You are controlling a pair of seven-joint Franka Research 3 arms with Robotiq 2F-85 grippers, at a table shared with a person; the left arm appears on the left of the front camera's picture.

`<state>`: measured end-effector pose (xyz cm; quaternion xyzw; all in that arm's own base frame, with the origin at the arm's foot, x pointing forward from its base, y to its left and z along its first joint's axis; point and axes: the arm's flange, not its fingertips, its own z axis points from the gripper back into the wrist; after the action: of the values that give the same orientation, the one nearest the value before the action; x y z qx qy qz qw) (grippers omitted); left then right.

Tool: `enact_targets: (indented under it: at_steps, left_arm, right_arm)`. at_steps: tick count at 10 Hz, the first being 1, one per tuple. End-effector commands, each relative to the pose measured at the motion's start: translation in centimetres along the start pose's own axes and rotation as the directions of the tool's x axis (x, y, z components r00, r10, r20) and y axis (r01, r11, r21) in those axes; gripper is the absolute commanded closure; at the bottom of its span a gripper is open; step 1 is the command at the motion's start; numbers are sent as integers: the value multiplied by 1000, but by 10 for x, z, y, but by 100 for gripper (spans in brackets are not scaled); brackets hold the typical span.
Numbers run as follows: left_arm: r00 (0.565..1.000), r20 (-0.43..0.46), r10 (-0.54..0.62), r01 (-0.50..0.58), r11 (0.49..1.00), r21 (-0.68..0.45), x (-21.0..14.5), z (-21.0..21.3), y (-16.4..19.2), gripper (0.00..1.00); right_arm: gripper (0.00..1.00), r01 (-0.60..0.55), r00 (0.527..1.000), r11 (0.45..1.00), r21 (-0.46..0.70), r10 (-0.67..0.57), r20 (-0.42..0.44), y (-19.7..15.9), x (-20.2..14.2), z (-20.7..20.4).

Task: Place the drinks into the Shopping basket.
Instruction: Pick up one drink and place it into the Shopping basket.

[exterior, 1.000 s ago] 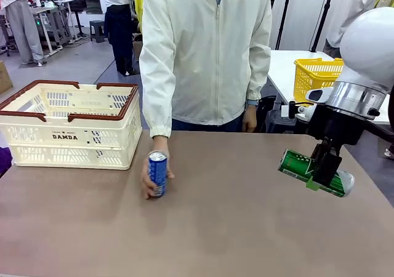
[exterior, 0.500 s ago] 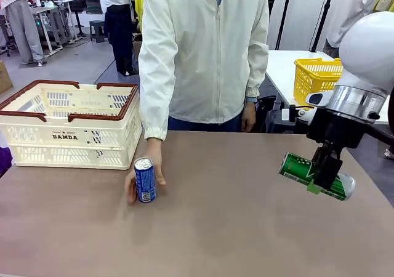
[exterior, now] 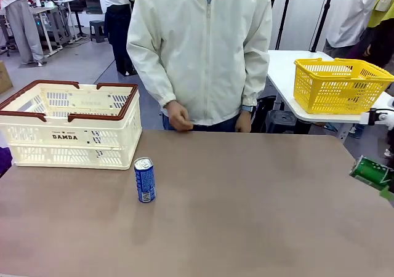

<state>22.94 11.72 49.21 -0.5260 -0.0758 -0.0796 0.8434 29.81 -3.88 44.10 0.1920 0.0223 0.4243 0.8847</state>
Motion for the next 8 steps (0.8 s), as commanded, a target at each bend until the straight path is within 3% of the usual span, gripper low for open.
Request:
enact_targets:
  at_steps: [1, 3, 4, 5, 7, 8]
  left_arm:
    - [1000, 10, -19, 19, 1000, -20, 0, -1, -1, 0]
    - [1000, 10, -19, 19, 1000, -20, 0, -1, -1, 0]
    - [1000, 10, -19, 19, 1000, -20, 0, -1, -1, 0]
    - [1000, 10, -19, 19, 1000, -20, 0, -1, -1, 0]
    - [1000, 10, -19, 19, 1000, -20, 0, -1, -1, 0]
    - [1000, 10, -19, 19, 1000, -20, 0, -1, -1, 0]
  right_arm:
    - [100, 18, 995, 1000, -23, -15, 96, 20, 21, -17]
    - [100, 36, 994, 999, -32, -33, 106, 40, 81, -26]
    - [100, 42, 991, 999, -14, -40, 126, 57, 128, -32]
    - [100, 100, 977, 995, 25, -103, 187, 74, 168, -38]
    - [100, 297, 931, 954, 36, -298, 213, 94, 236, -67]
    - [100, 448, 879, 894, -15, -438, 189, 99, 263, -98]
